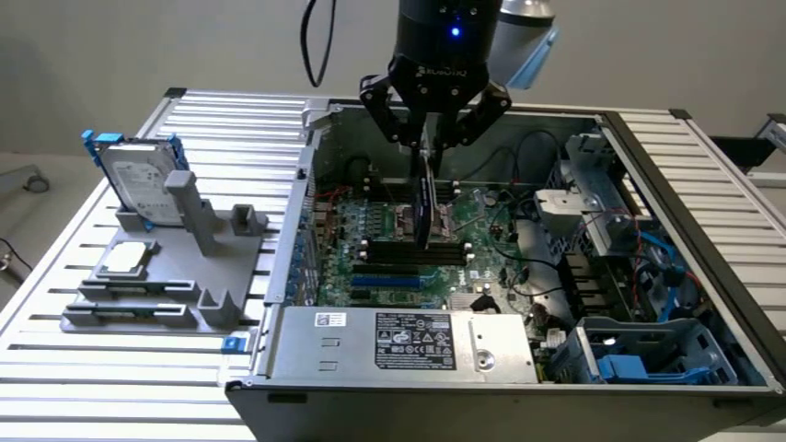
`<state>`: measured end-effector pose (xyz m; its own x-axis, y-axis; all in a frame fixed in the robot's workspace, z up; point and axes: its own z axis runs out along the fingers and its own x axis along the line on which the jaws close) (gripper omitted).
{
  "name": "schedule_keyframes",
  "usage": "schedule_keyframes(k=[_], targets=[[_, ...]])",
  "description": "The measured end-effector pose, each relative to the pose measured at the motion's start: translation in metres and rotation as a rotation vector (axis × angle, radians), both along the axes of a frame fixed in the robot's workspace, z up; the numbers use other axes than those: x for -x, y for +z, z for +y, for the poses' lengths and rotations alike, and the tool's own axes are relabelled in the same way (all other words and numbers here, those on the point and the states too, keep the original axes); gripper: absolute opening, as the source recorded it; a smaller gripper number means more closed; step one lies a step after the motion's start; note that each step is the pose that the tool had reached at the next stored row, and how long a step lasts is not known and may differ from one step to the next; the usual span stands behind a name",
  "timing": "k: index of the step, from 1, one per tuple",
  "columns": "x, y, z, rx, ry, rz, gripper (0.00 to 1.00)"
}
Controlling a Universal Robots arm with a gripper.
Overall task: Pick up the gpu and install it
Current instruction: 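Pick up the gpu and move the gpu toward the slot, then insert the gpu into the slot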
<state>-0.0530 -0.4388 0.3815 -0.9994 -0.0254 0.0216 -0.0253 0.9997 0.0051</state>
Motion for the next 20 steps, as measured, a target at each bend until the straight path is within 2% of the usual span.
schedule_keyframes(k=[15, 20], targets=[[0.0001, -0.0001, 0.0, 0.0, 0.003, 0.0, 0.26], [0.0001, -0.002, 0.0, -0.001, 0.093, -0.0002, 0.26]])
